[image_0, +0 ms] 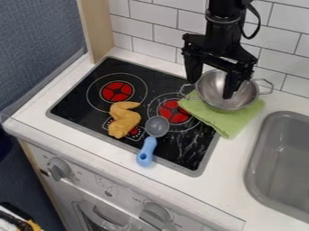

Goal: Take the blue spoon and put it on the upper left of the burner

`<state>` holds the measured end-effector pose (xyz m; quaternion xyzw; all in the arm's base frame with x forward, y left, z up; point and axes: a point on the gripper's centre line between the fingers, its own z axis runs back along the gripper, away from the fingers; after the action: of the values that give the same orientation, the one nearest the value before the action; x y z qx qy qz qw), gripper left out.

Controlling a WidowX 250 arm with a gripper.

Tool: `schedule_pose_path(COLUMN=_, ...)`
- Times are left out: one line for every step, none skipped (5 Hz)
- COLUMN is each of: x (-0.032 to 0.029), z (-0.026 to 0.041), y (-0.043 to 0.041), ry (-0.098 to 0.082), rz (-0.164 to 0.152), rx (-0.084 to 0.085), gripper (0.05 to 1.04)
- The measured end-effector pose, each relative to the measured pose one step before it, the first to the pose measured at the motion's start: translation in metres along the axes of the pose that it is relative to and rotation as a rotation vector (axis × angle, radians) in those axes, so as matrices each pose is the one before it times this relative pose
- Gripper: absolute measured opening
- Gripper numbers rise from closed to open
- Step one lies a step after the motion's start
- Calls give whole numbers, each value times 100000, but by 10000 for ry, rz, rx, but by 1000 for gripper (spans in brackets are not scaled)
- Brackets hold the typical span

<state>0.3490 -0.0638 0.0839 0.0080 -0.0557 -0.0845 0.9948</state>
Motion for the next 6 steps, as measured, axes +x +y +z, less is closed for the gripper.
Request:
schedule_pose_path(x=-542, z=-1285, y=7, ry=369, rz=11, rx=-5, gripper=1000)
schedule_pose_path(x=-2262, z=-1062, y=40, ry=215, rz=-103, rx=-17, gripper=1000)
schedule_pose_path(x=-3364, z=2745, y=1071, ry=-655, rz=294, rx=112, gripper=1000)
schedule_pose_path(x=-3589, z=832, y=818, ry=80, rz=335, rx=638, gripper=1000)
schedule_pose_path(x=-3753, z=-2995, y=683, ry=619, rz=566, rx=478, gripper=1000)
schedule_pose_path(x=-543, z=-2212, y=1266, ry=139, rz=779, rx=78, gripper=1000)
